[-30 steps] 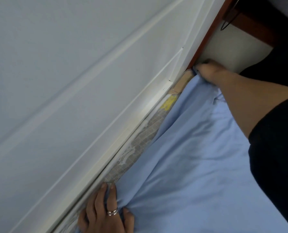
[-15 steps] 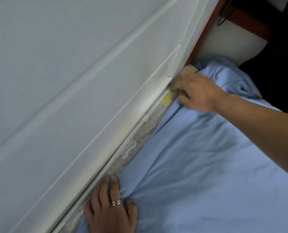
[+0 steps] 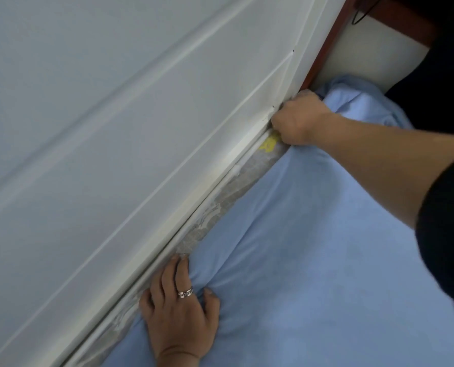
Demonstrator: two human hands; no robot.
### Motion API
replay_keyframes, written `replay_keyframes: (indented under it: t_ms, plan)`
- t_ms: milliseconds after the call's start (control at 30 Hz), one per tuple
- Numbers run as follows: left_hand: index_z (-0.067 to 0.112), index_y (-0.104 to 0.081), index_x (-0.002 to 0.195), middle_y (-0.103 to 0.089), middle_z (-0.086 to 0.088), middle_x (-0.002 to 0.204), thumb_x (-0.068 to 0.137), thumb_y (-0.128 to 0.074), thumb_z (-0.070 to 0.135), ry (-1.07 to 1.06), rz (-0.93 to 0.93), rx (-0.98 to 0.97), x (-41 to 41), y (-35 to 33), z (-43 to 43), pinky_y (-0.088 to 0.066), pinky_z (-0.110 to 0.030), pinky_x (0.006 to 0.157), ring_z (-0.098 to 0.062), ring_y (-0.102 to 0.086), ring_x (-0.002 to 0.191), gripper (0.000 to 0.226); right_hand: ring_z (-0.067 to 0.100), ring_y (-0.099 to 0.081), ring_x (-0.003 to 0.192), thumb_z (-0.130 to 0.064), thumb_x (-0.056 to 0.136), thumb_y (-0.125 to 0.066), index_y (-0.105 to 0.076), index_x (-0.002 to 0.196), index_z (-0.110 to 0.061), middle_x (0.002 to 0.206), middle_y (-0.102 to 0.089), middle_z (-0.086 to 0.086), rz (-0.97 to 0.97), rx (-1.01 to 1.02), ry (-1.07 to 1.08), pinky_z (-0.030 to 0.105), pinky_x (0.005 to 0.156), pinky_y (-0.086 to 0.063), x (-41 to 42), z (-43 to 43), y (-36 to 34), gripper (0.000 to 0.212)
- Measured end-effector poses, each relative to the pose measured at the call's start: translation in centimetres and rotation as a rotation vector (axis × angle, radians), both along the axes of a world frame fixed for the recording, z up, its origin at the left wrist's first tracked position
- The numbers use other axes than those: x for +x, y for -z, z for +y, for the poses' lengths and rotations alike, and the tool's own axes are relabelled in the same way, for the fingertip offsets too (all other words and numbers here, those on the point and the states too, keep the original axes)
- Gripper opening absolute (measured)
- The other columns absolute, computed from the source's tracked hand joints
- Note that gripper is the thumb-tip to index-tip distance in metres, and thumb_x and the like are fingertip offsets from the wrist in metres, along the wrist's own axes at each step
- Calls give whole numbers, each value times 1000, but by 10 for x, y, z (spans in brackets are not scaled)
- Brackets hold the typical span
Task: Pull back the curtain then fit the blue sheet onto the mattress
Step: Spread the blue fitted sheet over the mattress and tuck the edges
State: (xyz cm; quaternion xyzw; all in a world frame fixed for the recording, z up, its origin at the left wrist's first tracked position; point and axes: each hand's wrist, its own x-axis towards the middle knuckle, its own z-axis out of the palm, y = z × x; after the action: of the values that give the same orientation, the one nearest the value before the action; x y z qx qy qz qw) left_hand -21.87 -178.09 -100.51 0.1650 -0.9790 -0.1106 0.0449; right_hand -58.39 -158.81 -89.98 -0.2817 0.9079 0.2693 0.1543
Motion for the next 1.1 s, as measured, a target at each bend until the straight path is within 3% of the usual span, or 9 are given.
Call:
replay_keyframes:
  t_ms: [67,200,300,467,633,800,900,1000,1100]
  plan:
    - [14,-46,139,-46,-5,141,70,-50,48,11,-21,-3,1,0,-1,-32,-52,96,-33,-49,121,78,34,-62,102,-14,85,-52,-69,95,-16,97,-68,9,116,-218,118,48,103,-35,19,7,13,20]
    - [14,-44,140,-45,-4,142,71,-50,47,8,-81,17,-2,-7,1,-32,-53,98,-33,-46,123,77,37,-54,101,-16,81,-54,-65,107,-12,108,-62,13,414,-731,346,45,84,-39,105,15,21,29]
    - [14,-45,140,-46,-4,142,72,-52,47,11,-110,31,-1,-14,0,-32,-52,99,-32,-46,123,76,38,-52,113,-22,78,-59,-66,116,-17,126,-60,12,399,-944,452,45,90,-42,220,-8,34,39]
    - [16,-47,135,-50,-5,136,68,-56,46,11,-121,84,-2,-23,1,-34,-49,96,-31,-47,121,73,28,-18,152,-46,88,-46,-39,152,-26,163,-25,8,137,-764,636,51,120,-20,348,-52,67,68]
    - [9,-52,134,-60,-14,124,70,-66,43,45,-67,155,5,-43,-10,-43,-46,90,-35,-56,112,74,21,-2,154,-58,88,-36,-19,158,-31,167,-10,2,124,-596,607,48,123,-7,347,-54,87,77]
    - [25,-53,108,-72,-2,96,74,-68,54,-39,-332,351,73,-59,-117,-53,-35,71,-29,-69,90,47,25,-12,153,-58,88,-36,-25,155,-31,165,-18,4,204,-604,578,51,122,-14,345,-50,99,73]
    - [22,-63,89,-70,8,77,74,-69,58,-3,-516,613,155,-55,-187,-54,-34,68,-8,-66,72,40,26,-10,153,-59,88,-33,-22,155,-32,165,-17,5,249,-586,565,47,122,-9,341,-52,99,73]
    - [26,-57,68,-56,13,55,75,-62,63,3,-630,588,248,-52,-239,-39,-22,53,1,-50,51,39,29,-16,151,-59,89,-32,-25,153,-30,163,-22,9,269,-610,560,50,120,-14,339,-48,101,71]
    - [19,-53,66,-41,9,49,80,-63,58,-79,-502,718,313,-53,-261,-28,-22,49,0,-36,47,42,33,-19,149,-62,92,-27,-22,152,-29,162,-22,13,287,-536,503,59,118,-20,335,-44,103,68]
